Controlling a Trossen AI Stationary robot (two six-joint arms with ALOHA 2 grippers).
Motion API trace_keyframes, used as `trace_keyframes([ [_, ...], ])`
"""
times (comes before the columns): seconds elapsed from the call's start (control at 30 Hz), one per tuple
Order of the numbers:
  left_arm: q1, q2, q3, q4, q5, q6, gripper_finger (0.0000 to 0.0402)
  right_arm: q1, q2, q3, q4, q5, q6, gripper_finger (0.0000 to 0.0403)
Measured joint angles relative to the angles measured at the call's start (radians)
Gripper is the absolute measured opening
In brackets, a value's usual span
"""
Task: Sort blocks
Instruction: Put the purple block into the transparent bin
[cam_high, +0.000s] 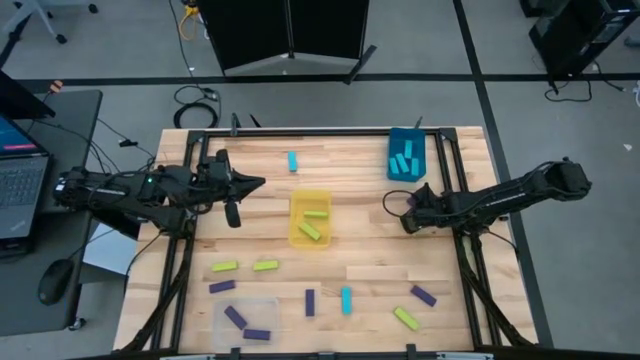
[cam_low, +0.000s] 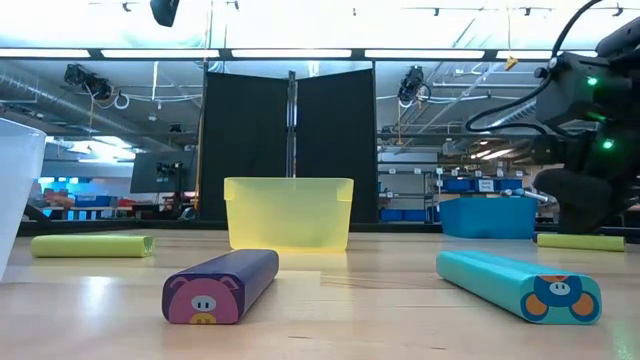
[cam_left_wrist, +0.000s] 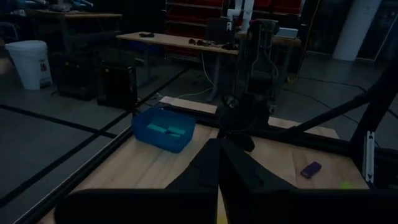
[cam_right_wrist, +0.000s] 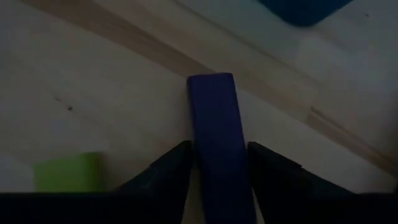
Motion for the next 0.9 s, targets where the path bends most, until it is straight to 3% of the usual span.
trace_keyframes([
  [0.2, 0.000, 0.000, 0.000, 0.000, 0.002, 0.000, 0.0011, 0.000, -0.001, 0.000, 0.003, -0.010, 0.004, 0.0116],
  [0.53, 0.000, 0.000, 0.000, 0.001, 0.002, 0.000, 0.0011, 0.004, -0.012, 0.006, -0.008, -0.004, 0.019, 0.0116],
  [0.9, 0.000, 0.000, 0.000, 0.001, 0.002, -0.001, 0.0011, 0.061, -0.042, 0.112, 0.002, 0.085, -0.075, 0.0116],
])
